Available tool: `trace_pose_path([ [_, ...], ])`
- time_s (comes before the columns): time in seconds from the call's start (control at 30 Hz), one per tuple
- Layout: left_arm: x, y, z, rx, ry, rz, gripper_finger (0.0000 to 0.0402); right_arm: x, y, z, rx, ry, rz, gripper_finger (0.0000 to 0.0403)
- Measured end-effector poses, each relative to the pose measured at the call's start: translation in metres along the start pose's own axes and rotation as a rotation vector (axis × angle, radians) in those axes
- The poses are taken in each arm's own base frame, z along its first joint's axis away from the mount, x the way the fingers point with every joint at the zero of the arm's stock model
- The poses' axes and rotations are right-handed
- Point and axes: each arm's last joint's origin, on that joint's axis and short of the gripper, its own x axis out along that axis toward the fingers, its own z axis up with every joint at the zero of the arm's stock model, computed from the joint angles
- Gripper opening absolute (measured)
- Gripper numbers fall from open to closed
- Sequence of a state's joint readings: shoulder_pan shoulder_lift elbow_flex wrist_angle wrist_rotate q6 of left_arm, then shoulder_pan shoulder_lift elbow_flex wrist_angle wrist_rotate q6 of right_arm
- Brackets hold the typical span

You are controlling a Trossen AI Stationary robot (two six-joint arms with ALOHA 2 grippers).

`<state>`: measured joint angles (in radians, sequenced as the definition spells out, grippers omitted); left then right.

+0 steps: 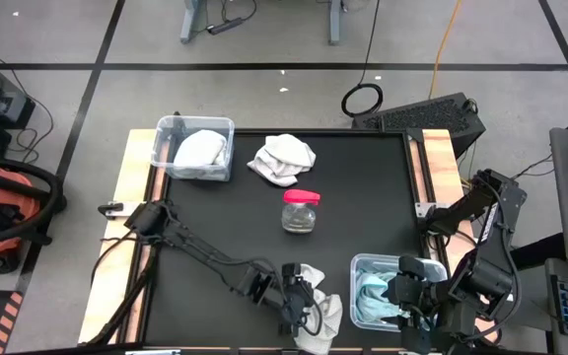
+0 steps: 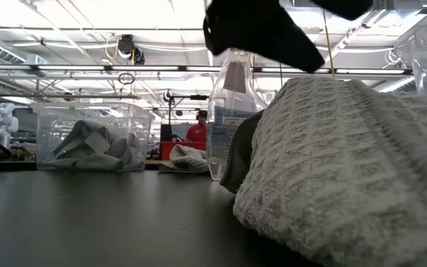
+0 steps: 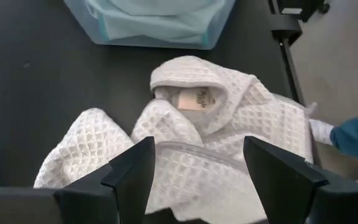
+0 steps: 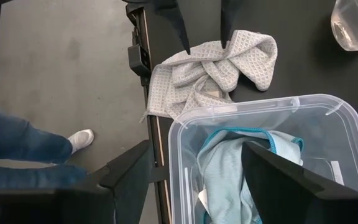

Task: Sort microfiber towel by color & place in baskets
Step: Put the gray towel into the top transparent bin

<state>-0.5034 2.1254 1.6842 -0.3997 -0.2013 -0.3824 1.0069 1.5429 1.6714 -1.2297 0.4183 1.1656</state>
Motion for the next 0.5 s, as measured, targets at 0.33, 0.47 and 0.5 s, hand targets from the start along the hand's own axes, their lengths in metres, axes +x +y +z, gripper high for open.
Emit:
trace_pose_path([
  [0.33, 0.02, 0.006, -0.014, 0.004, -0.034, -0.053, 0.0297, 0.0, 0.0, 0.0, -0.005, -0.003, -0.002, 0.0238],
  [0.47, 0.039, 0.006, -0.027, -0.014, 0.013, -0.062, 0.0332, 0.0, 0.0, 0.0, -0.007, -0.005, -0.003, 0.0238],
  [0.5, 0.043, 0.006, -0.03, -0.02, 0.027, -0.056, 0.0336, 0.0, 0.0, 0.0, -0.007, -0.007, -0.004, 0.0238],
])
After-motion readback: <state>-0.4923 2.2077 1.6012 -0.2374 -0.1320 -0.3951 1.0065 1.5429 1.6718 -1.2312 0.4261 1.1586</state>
